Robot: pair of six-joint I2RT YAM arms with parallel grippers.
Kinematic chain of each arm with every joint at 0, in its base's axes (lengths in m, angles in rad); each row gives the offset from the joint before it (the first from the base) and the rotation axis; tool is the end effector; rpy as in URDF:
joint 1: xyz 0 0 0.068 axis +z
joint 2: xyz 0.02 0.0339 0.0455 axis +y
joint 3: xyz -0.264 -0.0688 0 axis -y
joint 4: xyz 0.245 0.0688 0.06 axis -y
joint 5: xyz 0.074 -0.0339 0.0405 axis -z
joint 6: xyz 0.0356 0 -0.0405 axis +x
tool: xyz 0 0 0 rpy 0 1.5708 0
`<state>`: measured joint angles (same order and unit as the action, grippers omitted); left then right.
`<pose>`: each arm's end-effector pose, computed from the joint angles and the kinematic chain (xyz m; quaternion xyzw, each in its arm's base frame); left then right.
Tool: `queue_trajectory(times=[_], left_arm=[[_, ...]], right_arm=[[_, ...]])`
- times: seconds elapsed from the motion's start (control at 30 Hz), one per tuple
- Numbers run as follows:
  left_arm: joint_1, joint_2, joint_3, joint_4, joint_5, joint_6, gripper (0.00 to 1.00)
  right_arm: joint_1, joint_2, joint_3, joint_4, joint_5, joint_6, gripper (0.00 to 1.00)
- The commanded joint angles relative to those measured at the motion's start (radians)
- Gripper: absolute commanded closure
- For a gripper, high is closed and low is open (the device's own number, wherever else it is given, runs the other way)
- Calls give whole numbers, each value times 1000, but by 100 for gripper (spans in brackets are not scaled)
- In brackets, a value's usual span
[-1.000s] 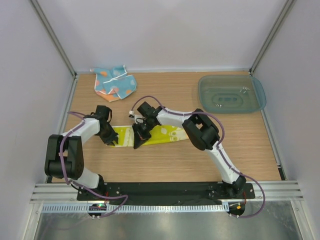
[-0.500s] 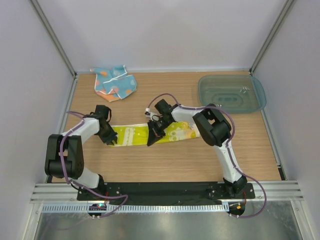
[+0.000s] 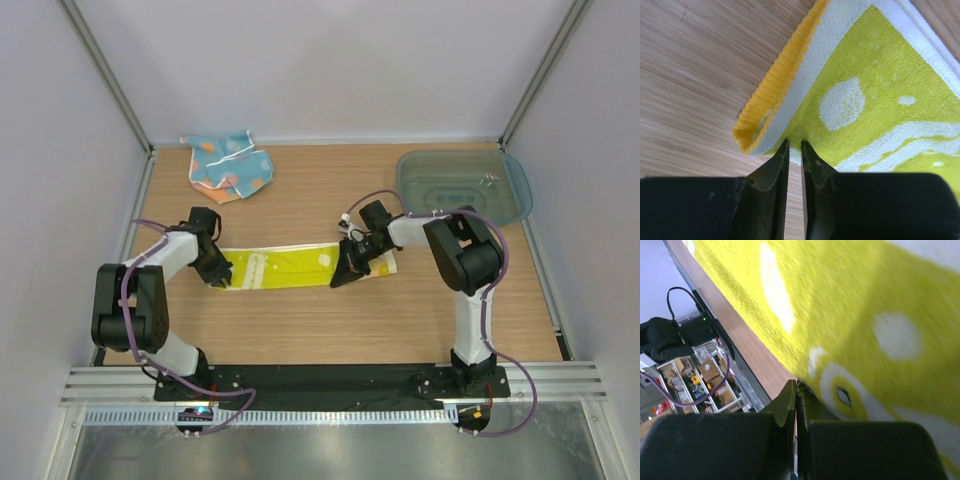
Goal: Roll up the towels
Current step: Fold the towel
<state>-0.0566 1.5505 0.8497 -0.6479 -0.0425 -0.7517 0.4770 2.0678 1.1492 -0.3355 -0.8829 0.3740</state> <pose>0.2644 -0.0135 0.1584 -0.3406 0.9334 -0.0242 0.1102 0.3182 0.1954 0.0955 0.1132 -0.8882 -0.4431 0.0443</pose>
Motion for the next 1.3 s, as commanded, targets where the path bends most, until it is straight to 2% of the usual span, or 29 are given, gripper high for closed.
queue_trajectory(times=[0.0,0.27,0.47,0.63,0.87,0.97,1.1,1.23,1.27], left_arm=[[12,36,8,7,-77,14,84],[12,68,37,-12,-73,17,86],[12,85,41,-13,-85,18,86],[12,92,45,-13,-85,22,87],[12,89,42,-13,-94,20,87],[12,91,42,-12,-91,20,88],[12,88,40,-9,-88,20,88],[12,65,51,-18,-83,20,87],[11,57,55,-33,-83,20,85]], right_arm=[[-35,-52,-57,61,145,11,99],[-192,-120,-178,131,214,87,99],[-325,-186,-270,225,205,164,99],[-342,-210,-278,211,205,174,99],[-411,-305,-329,144,323,175,99],[-411,-353,-316,95,377,164,99],[-403,-382,-241,20,346,143,98],[-374,-452,-191,-51,360,126,91],[-364,-475,-184,-62,369,126,86]])
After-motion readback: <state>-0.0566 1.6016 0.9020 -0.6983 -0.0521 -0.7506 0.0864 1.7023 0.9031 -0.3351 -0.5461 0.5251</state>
